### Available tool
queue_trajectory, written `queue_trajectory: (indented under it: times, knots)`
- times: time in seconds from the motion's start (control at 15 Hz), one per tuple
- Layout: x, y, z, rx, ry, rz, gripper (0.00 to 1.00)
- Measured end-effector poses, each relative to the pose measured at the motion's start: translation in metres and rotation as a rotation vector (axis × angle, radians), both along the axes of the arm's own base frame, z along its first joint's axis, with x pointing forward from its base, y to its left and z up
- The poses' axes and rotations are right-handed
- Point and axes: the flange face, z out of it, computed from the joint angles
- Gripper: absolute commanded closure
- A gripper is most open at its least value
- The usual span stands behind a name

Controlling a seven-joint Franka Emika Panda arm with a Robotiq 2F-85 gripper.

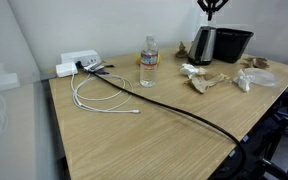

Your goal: Close the kettle, open it then throw the brown paper in the landfill bin

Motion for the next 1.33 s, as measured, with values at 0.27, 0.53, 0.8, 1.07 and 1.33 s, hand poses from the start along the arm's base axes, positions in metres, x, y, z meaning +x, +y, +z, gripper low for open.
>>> queue_trajectory:
  times: [0.27,0.53,0.8,1.07,1.33]
  knots:
    - [0.005,-0.004,-0.003,-0.065,-0.046,-0.02,1.0]
    - [0.007,-0.009,-0.013,-0.112,-0.048,-0.046,1.0]
    - [0.01,-0.015,-0.032,-0.126,-0.037,-0.063,1.0]
    - [0.017,-0.029,-0.042,-0.149,-0.054,-0.064,1.0]
    - [0.02,-0.019,-0.042,-0.156,-0.059,-0.053,1.0]
